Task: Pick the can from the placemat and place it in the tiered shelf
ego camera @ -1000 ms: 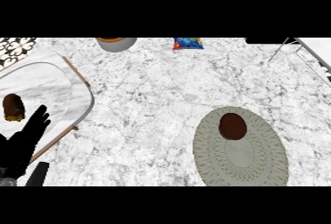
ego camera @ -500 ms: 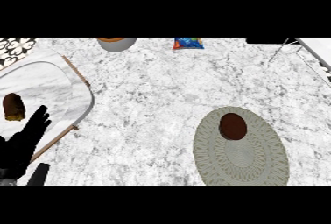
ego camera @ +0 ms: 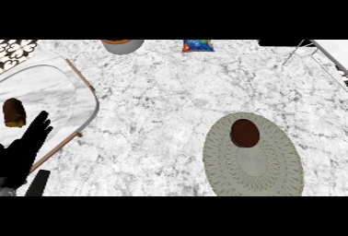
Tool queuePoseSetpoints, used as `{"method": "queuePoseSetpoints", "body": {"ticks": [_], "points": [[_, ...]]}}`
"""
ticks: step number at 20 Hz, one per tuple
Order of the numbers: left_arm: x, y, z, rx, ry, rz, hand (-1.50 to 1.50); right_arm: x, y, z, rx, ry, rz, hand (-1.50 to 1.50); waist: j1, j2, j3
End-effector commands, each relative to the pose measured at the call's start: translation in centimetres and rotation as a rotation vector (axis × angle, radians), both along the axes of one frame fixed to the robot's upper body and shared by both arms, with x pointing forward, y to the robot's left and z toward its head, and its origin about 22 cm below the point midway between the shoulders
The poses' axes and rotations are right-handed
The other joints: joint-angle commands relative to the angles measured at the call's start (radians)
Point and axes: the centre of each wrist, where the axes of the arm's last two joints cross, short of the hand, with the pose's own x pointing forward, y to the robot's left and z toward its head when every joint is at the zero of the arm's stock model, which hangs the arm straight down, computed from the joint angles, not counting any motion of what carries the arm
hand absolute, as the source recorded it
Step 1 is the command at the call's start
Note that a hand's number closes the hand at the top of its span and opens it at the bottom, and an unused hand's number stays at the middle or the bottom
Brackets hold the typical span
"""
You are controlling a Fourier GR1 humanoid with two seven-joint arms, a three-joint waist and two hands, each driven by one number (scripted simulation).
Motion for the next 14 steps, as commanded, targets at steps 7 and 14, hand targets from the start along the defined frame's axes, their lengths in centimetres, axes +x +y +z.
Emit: {"method": "queuePoseSetpoints", "body": {"ticks": [7,14], "points": [[0.9,-1.1,0.4,-0.035,-0.024,-0.002,0.0,-0.8,-1.7,1.0,0.036,-0.229,0.039,-1.5,-0.004,0.003,-0.008],[-0.2,-1.1,0.5,-0.043,-0.034,0.005,0.0,-1.2,0.3,2.0,0.167,-0.442,0.098,-1.5,-0.016,-0.008,-0.009]]}}
